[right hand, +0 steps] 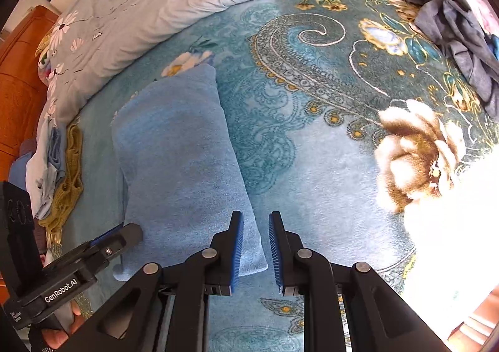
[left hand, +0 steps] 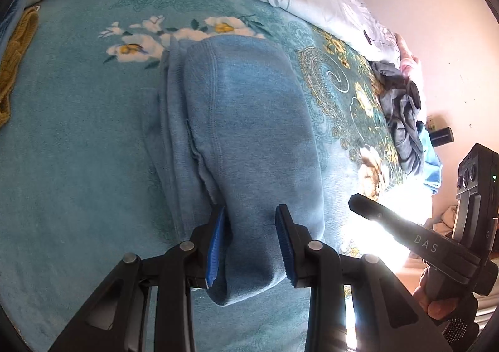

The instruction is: Fold clothes

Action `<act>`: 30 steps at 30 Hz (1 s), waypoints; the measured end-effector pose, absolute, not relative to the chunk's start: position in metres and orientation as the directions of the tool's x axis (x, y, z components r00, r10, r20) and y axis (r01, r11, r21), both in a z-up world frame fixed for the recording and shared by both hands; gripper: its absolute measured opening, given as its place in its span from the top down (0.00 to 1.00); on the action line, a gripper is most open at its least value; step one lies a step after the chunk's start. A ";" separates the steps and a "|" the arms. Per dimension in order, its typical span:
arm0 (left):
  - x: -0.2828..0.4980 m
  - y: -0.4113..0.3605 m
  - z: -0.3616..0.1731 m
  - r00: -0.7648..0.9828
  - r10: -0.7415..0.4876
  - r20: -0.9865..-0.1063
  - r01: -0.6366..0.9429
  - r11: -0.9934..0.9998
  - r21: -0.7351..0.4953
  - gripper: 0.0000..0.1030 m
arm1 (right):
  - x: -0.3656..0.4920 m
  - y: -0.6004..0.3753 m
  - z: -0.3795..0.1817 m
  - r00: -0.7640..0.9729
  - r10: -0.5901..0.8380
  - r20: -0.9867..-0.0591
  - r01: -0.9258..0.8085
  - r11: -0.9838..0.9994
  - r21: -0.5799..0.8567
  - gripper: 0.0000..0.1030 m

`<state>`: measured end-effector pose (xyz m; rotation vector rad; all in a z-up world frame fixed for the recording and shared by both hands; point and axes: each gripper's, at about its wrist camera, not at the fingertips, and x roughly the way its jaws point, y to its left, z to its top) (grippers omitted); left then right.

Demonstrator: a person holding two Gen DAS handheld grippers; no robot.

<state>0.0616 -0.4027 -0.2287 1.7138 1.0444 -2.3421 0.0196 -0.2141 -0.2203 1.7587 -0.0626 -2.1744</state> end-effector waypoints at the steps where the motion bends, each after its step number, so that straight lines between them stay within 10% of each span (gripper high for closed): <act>1: 0.062 -0.404 -0.231 -0.385 0.345 -0.856 0.433 -0.752 -0.497 0.67 | 0.021 -0.212 -0.222 -0.173 -0.294 -0.940 0.229 -0.940 0.252 0.81; 8: 0.065 -0.409 -0.233 -0.428 0.336 -0.839 0.476 -0.705 -0.525 0.69 | 0.027 -0.196 -0.228 -0.177 -0.315 -0.933 0.199 -0.939 0.279 0.81; 13: 0.067 -0.406 -0.222 -0.451 0.273 -0.850 0.493 -0.717 -0.492 0.94 | 0.024 -0.183 -0.231 -0.175 -0.310 -0.934 0.185 -0.942 0.279 0.80; 30: 0.104 -0.423 -0.244 -0.430 0.159 -0.889 0.579 -0.707 -0.407 0.92 | 0.028 -0.183 -0.242 -0.106 -0.403 -0.909 0.258 -0.894 0.366 0.77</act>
